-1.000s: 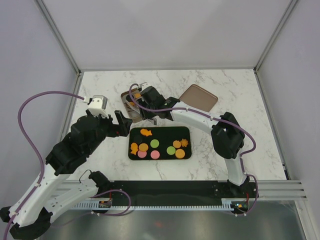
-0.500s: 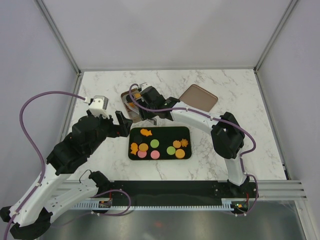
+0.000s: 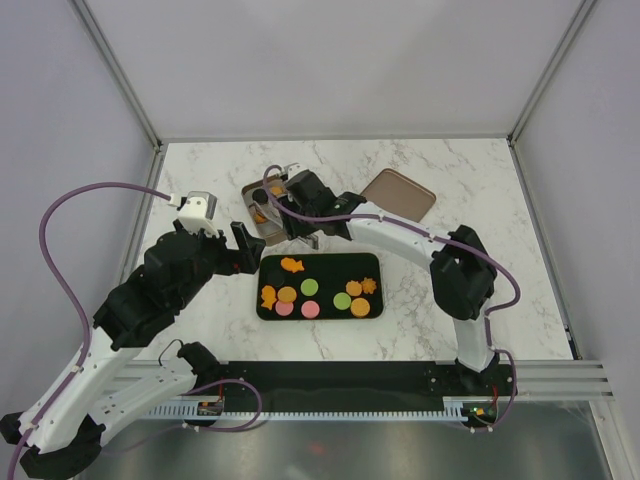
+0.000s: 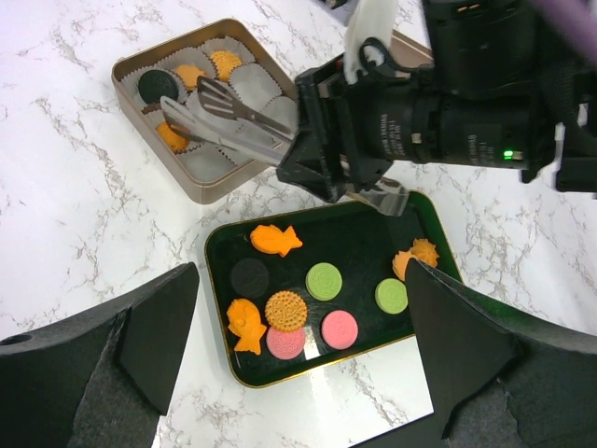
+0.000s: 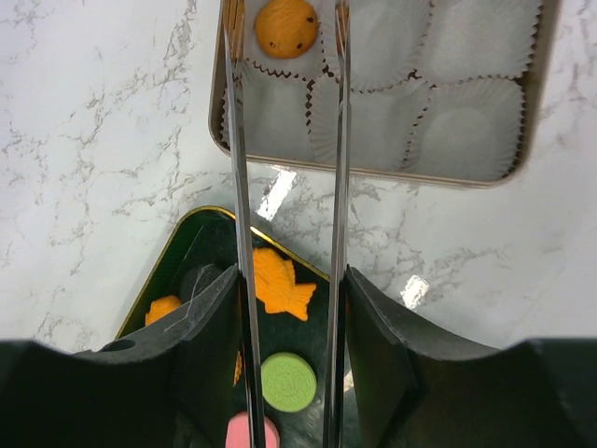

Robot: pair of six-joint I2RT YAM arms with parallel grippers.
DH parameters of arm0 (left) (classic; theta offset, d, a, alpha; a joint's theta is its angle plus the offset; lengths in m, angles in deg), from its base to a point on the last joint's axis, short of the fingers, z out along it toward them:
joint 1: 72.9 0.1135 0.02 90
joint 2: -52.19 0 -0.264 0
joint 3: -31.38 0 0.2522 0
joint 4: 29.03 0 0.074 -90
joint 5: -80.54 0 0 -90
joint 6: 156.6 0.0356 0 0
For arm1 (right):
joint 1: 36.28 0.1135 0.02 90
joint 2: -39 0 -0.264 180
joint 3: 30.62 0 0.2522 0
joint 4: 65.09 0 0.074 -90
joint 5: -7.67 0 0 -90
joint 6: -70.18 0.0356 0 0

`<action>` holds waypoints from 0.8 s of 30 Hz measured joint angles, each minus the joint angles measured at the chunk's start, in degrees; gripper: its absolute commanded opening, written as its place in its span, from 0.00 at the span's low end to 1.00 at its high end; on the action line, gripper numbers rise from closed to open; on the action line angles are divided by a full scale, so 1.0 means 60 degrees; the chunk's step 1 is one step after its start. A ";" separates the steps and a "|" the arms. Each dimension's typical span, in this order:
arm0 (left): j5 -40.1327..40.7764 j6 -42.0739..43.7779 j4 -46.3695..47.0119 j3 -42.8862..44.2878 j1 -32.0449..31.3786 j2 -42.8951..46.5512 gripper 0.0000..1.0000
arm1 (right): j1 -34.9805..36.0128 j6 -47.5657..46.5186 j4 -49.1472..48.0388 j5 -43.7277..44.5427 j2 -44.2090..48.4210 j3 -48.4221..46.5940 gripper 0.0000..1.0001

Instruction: Pack the cookies

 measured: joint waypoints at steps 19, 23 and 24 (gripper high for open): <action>-0.0561 0.0018 0.0528 0.0000 0.0000 -0.0780 1.00 | -0.0222 0.0528 0.2178 0.0601 0.7683 0.4881 0.52; -0.0670 0.0087 0.0663 0.0000 0.0000 -0.0849 1.00 | -0.0222 0.0834 0.3129 0.0605 0.8222 0.5978 0.52; -0.0710 0.0113 0.0674 0.0004 0.0000 -0.0845 1.00 | -0.0222 0.0896 0.3315 0.0576 0.8357 0.6204 0.52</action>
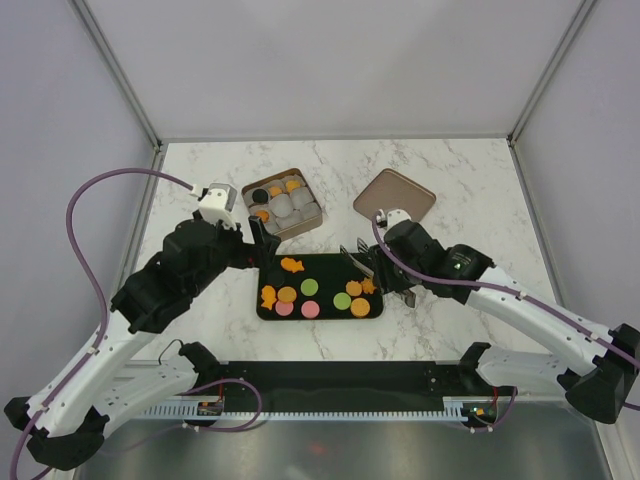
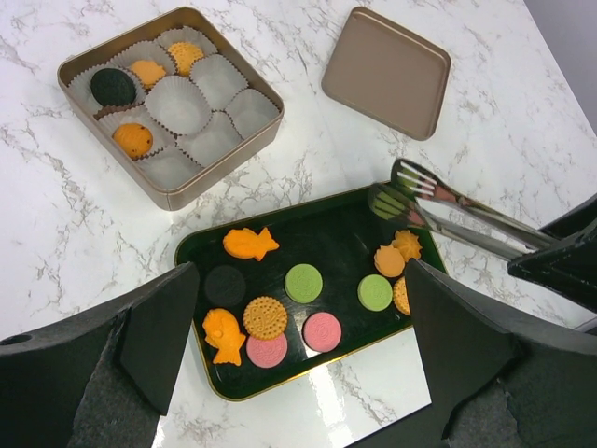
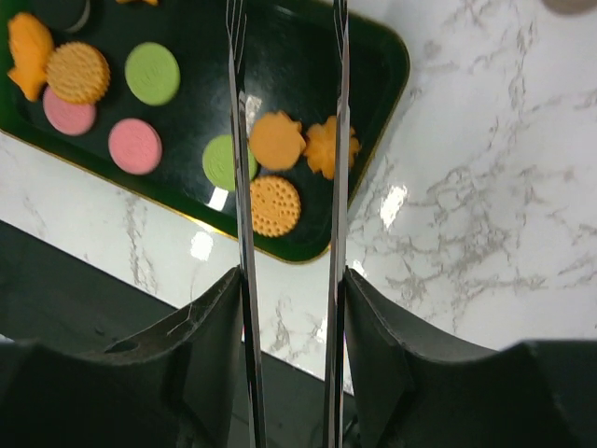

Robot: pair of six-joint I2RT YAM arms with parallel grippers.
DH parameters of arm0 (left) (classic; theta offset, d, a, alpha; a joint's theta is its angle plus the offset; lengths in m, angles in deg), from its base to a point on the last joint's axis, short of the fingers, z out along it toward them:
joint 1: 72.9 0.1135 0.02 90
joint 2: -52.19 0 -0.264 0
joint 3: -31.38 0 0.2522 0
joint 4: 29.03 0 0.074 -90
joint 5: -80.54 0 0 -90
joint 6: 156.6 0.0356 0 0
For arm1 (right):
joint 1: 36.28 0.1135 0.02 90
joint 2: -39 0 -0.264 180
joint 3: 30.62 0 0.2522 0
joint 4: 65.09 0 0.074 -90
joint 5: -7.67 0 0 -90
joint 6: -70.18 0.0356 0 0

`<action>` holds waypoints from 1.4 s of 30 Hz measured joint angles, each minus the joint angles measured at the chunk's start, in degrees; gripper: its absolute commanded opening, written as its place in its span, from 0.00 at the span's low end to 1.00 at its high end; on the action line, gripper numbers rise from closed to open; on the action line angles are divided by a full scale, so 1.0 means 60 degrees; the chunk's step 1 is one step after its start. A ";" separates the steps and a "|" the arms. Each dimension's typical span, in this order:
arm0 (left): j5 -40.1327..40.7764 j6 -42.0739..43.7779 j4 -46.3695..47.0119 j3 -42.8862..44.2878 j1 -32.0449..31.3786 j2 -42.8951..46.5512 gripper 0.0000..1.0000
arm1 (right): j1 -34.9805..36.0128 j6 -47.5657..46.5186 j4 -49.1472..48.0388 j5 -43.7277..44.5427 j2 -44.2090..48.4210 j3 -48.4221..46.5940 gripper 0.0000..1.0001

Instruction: Pack the cookies

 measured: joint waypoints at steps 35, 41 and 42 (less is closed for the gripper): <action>-0.0055 0.0095 0.0160 -0.0222 0.0000 0.0186 1.00 | 0.0503 0.0193 0.0729 -0.0903 -0.0051 0.1045 0.53; -0.0055 0.0095 0.0164 -0.0270 0.0000 0.0186 1.00 | 0.0627 0.0189 0.0739 -0.0885 -0.0091 0.1064 0.52; -0.0055 0.0095 0.0164 -0.0273 0.0000 0.0186 1.00 | 0.0630 0.0186 0.0743 -0.0882 -0.0120 0.1064 0.52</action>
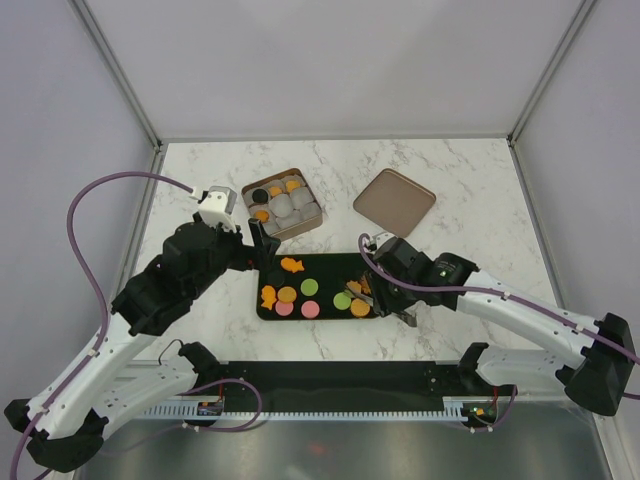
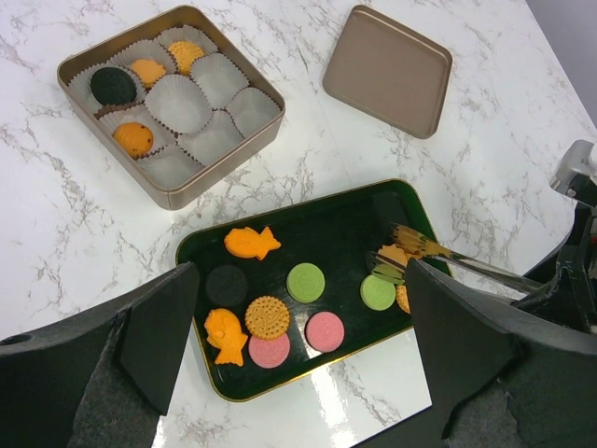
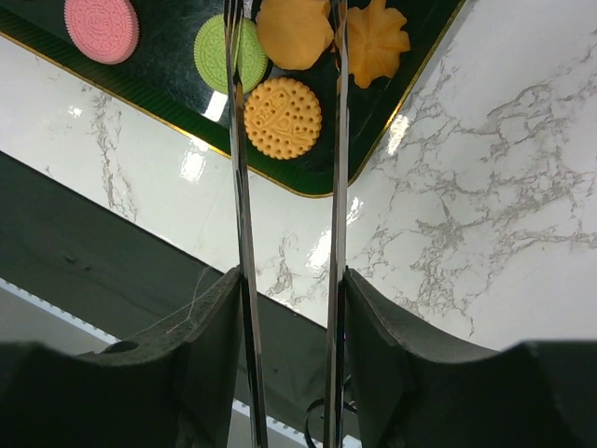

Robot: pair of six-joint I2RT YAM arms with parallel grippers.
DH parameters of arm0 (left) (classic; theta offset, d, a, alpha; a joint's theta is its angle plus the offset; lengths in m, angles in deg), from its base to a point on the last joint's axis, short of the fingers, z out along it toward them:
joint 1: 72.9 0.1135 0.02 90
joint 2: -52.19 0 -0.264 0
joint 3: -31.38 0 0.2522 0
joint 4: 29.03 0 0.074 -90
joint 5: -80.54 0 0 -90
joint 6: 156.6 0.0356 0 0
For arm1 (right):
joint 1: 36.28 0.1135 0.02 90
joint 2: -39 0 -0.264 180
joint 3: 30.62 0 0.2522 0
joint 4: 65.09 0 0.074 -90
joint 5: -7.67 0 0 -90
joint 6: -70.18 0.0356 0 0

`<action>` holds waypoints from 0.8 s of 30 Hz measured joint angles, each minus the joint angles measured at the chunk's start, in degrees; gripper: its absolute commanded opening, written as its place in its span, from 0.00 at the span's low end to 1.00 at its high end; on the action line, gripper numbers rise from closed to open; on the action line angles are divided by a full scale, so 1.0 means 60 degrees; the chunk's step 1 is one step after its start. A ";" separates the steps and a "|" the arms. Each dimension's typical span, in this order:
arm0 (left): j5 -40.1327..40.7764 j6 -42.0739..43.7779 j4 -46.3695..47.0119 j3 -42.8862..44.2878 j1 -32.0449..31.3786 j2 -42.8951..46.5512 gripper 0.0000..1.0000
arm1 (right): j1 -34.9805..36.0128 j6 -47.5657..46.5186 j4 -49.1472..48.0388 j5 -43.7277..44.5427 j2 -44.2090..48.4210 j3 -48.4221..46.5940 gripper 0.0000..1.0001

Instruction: Pack the cookies

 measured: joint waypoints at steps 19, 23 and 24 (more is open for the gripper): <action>0.0000 0.0015 -0.0004 -0.0044 0.0000 0.0117 1.00 | 0.0044 -0.0193 0.0062 0.0423 -0.0510 -0.0838 0.32; 0.0004 0.0015 -0.0007 -0.0044 0.0000 0.0117 1.00 | 0.0044 -0.0259 0.0062 0.0477 -0.0619 -0.0965 0.30; 0.0004 0.0018 -0.0011 -0.0044 0.0000 0.0117 1.00 | 0.0044 -0.0288 0.0080 0.0499 -0.0681 -0.1009 0.31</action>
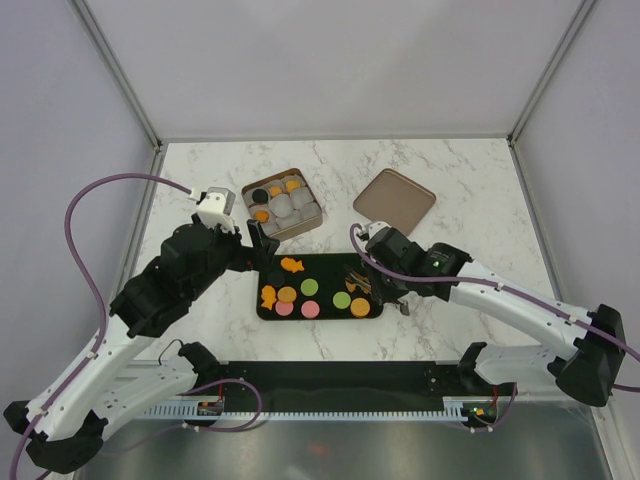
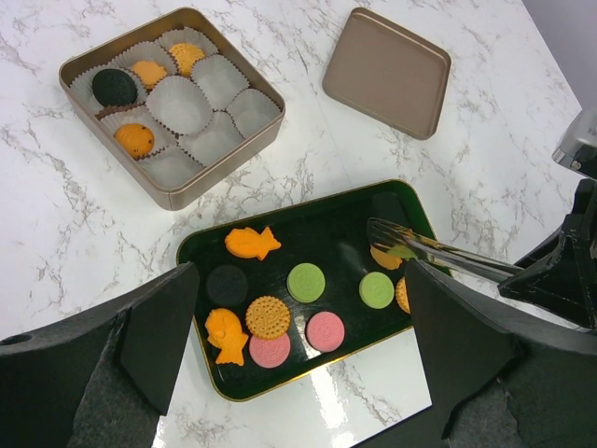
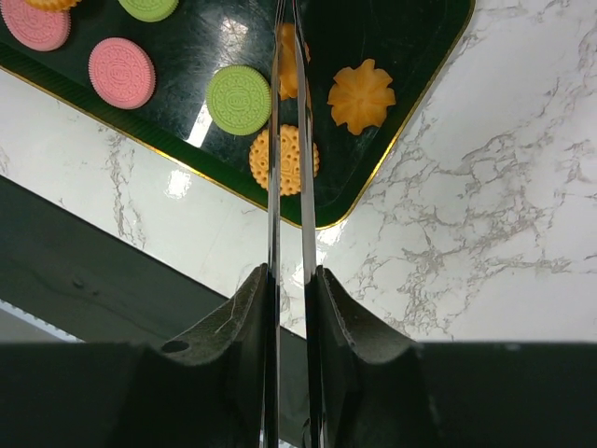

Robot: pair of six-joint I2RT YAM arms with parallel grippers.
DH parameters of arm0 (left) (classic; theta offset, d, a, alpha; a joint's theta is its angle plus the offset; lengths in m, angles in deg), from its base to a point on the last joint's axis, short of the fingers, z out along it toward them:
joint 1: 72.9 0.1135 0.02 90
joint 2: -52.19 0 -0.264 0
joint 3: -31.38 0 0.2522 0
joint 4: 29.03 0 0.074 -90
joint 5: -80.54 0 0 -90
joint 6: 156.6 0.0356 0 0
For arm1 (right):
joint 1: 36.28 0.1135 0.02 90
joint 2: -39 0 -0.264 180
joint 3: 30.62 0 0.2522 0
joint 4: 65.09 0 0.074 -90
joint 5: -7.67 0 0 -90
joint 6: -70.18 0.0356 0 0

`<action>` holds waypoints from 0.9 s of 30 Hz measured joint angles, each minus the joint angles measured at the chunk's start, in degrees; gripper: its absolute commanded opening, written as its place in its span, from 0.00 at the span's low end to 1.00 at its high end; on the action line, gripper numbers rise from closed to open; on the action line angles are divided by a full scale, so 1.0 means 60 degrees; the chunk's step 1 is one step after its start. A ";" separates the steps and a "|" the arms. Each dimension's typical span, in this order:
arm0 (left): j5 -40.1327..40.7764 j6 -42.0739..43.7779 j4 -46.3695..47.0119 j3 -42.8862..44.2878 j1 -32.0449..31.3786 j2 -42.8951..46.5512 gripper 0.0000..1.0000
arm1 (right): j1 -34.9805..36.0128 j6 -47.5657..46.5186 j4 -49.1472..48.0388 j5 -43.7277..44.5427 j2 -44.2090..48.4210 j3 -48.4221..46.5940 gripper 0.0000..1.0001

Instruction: Pack the cookies

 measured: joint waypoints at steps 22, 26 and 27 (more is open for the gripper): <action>0.0029 0.0000 -0.0226 0.0033 0.0000 0.0131 1.00 | -0.0648 -0.0550 -0.0783 0.0299 -0.2718 -0.4131 0.30; 0.0106 0.0000 -0.0262 0.0131 0.0000 0.0178 1.00 | -0.0863 -0.0688 -0.1362 0.0164 -0.3763 -0.5202 0.29; 0.0131 0.0000 -0.0266 0.0153 0.0000 0.0204 1.00 | -0.0907 -0.0714 -0.1515 0.0113 -0.4065 -0.5464 0.29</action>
